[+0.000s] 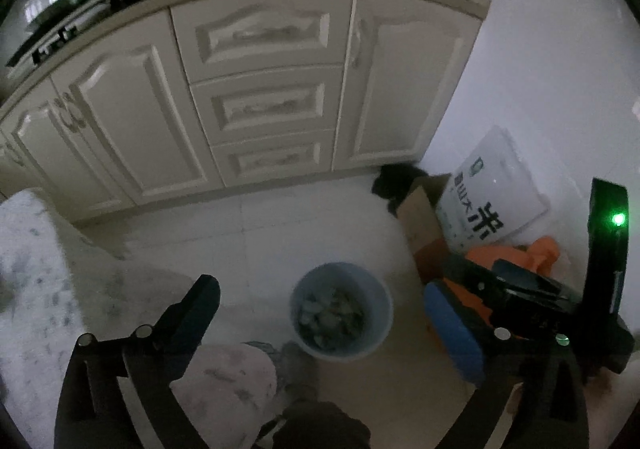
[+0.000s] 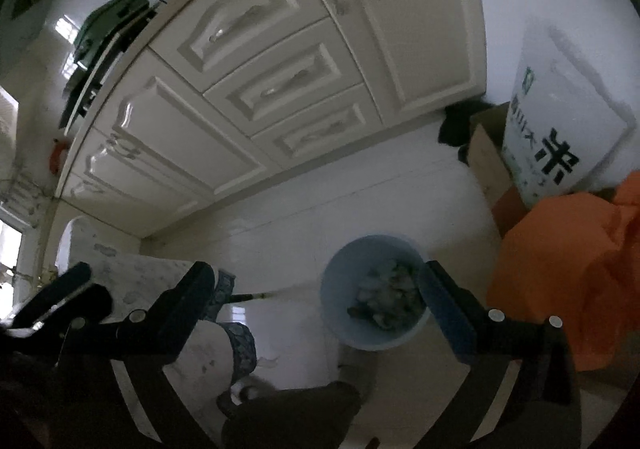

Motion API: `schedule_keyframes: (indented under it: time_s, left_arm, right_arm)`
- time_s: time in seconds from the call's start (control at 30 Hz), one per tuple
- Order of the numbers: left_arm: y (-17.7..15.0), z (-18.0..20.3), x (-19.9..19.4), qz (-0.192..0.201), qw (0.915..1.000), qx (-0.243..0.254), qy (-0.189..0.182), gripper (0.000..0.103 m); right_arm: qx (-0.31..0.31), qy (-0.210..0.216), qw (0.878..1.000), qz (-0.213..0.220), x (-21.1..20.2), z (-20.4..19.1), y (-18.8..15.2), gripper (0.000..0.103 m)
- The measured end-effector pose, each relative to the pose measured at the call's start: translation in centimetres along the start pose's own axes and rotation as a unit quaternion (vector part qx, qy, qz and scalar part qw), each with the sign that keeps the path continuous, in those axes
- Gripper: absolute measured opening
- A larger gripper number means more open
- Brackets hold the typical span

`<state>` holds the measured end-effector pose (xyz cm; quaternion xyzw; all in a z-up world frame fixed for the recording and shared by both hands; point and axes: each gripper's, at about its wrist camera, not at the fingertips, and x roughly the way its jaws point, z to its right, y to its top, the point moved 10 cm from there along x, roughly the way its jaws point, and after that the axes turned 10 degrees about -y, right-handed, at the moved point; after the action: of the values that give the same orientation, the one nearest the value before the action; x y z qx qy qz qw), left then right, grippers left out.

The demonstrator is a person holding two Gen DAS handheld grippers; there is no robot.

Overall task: Collect trash
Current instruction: 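Carry both items to the blue bin and release them inside, then move both open tools back over the remaining trash on the table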

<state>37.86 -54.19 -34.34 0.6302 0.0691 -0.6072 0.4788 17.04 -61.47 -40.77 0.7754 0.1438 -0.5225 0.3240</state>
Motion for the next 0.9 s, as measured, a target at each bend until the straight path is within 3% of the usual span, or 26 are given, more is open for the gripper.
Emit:
schedule_keyframes:
  time_s: [0.2,0.43,0.7,0.9]
  left_arm:
    - [-2.3,0.2,-5.9,0.037,0.9993,0.004,0.0,0.102]
    - [-5.1,-1.4,-15.7,0.096,0.9954,-0.003,-0.002,0.102]
    - [-10.2,-5.3,-27.3,0.176,0.9839,-0.027,0.018,0.102]
    - [-15.1,-8.4,-33.6,0.216,0.9739,-0.056,0.041,0.102]
  right_arm:
    - [-0.011,0.008,1.0,0.018,-3.4,-1.6,-0.8,0.103]
    - [-0.037,0.023,0.997,0.057,-8.6,-5.4,-0.9,0.103]
    - [-0.098,0.052,0.988,0.105,-14.8,-13.0,-2.0,0.103]
    - [-0.152,0.083,0.976,0.132,-18.6,-20.0,-3.8,0.103]
